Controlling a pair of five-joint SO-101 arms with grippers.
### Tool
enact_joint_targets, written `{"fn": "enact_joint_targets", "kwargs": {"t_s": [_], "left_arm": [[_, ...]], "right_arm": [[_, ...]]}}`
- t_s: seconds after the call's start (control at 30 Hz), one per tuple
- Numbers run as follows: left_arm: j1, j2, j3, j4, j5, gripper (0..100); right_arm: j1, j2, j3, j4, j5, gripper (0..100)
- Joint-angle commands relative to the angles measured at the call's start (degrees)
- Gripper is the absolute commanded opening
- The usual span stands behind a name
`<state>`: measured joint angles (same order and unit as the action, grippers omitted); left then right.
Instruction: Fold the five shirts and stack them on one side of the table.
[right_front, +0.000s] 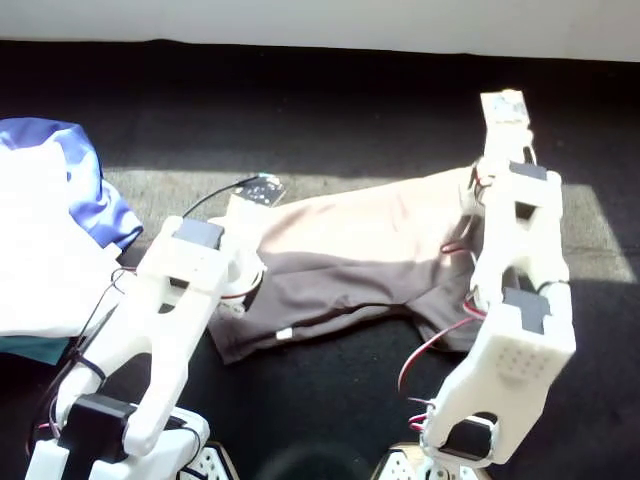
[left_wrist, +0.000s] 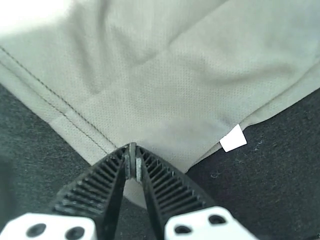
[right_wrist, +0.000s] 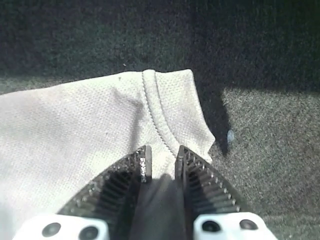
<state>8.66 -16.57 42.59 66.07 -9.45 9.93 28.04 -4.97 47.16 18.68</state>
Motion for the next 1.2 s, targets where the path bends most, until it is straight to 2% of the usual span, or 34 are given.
{"fn": "enact_joint_targets", "kwargs": {"t_s": [0.0, 0.27, 0.57, 0.8, 0.97, 1.17], "left_arm": [[0.04, -0.13, 4.0, -2.55, -0.26, 1], [-0.04, -0.13, 13.32, -8.35, -0.35, 1], [0.31, -0.75, 13.76, -8.7, -0.35, 1], [-0.04, -0.22, 14.11, -11.69, -0.35, 1], [-0.04, -0.66, 16.31, -17.49, -0.35, 1], [-0.04, -0.31, 16.31, -17.76, -0.35, 1]], "right_arm": [[0.48, 5.49, -8.31, -0.57, -0.35, 9.5], [4.44, 14.37, -24.13, 9.89, -0.35, 9.5], [4.53, 9.27, -46.64, 35.74, -0.44, 9.5], [4.53, 6.2, -55.25, 53.76, 1.93, 9.5], [6.64, 0.84, -47.08, 53.93, 2.64, 9.5], [6.46, -13.93, -22.02, 53.58, 8.79, 9.5]]}}
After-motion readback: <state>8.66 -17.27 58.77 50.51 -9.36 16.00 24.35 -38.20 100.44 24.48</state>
